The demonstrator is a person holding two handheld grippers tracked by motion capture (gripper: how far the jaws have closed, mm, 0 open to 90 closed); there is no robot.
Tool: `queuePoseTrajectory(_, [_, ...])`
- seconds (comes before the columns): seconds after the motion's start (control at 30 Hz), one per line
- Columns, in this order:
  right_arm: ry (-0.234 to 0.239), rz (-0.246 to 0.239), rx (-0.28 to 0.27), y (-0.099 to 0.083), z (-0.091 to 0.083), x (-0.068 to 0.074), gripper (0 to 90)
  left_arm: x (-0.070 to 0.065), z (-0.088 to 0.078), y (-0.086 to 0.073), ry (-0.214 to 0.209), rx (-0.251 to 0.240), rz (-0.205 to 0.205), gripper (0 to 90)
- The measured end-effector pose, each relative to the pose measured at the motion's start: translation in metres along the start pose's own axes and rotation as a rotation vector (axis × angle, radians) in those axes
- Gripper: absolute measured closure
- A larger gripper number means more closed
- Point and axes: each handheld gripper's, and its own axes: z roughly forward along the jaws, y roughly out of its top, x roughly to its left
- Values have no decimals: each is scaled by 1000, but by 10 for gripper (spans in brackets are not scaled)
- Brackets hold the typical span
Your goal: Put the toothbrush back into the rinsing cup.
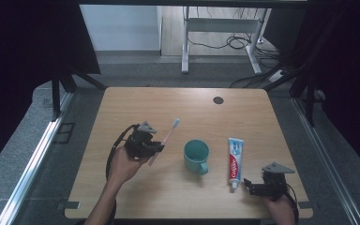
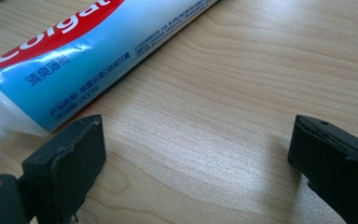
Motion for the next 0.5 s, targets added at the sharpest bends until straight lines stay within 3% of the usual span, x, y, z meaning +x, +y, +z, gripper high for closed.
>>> queuePoseTrajectory(0.5, [0,0,1,0,0,0,39,-11,-3,11,-19,-79,30,794])
